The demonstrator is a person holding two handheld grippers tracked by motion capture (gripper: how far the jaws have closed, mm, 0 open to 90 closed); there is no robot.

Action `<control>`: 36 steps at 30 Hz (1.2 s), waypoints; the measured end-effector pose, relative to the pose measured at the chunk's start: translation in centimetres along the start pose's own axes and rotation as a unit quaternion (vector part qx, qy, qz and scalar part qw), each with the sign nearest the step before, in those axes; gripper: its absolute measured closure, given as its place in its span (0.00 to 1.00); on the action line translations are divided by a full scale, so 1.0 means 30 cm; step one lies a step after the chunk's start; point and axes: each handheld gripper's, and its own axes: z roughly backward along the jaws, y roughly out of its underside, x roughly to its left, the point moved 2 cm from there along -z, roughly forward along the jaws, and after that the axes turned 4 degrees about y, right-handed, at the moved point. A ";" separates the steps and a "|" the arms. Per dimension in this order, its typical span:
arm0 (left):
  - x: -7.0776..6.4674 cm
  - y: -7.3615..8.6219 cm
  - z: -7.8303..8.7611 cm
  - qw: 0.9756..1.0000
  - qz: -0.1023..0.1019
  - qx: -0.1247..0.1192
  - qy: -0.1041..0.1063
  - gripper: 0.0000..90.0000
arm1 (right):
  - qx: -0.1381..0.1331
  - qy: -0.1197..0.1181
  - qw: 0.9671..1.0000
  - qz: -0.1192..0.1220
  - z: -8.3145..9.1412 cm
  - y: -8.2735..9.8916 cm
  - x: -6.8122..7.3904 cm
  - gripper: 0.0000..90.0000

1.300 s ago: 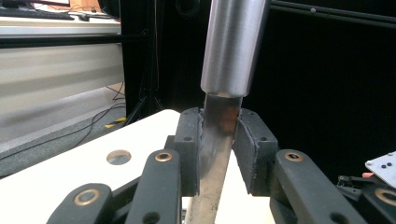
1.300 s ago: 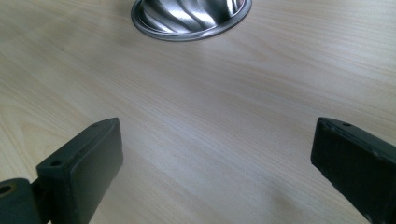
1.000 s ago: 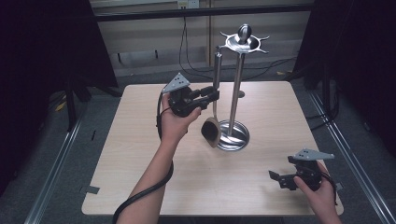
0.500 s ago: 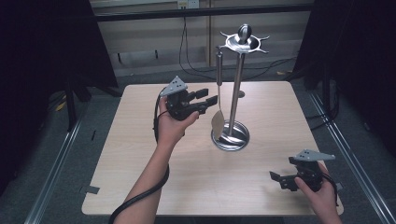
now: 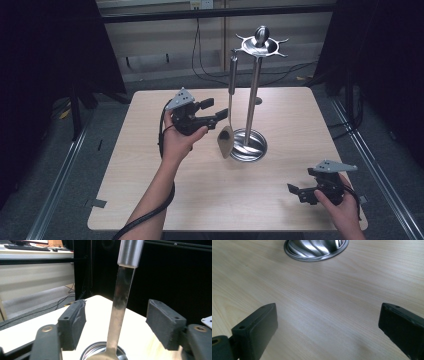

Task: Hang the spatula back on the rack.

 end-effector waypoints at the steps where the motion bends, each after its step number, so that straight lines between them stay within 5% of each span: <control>1: -0.001 0.004 0.002 1.000 0.002 -0.003 -0.002 0.32 | -0.001 -0.001 1.000 -0.002 0.001 -0.001 0.000 0.02; 24: 0.015 0.095 0.071 0.999 -0.010 0.014 -0.035 0.08 | 0.001 -0.003 1.000 0.003 -0.007 -0.005 0.006 0.02; 26: 0.016 0.103 0.074 1.000 -0.008 0.014 -0.023 0.08 | 0.000 -0.004 1.000 0.001 -0.005 -0.005 0.007 0.02; 27: 0.012 0.107 0.075 0.999 -0.012 0.013 -0.047 0.08 | 0.000 -0.004 1.000 0.002 -0.005 -0.005 0.006 0.02; 28: 0.015 0.110 0.078 0.999 -0.014 0.014 -0.034 0.08 | 0.000 -0.003 1.000 0.002 -0.004 -0.005 0.006 0.02; 36: 0.024 0.150 0.099 0.999 -0.009 0.021 -0.033 0.07 | 0.001 -0.002 1.000 -0.001 -0.002 -0.004 0.008 0.02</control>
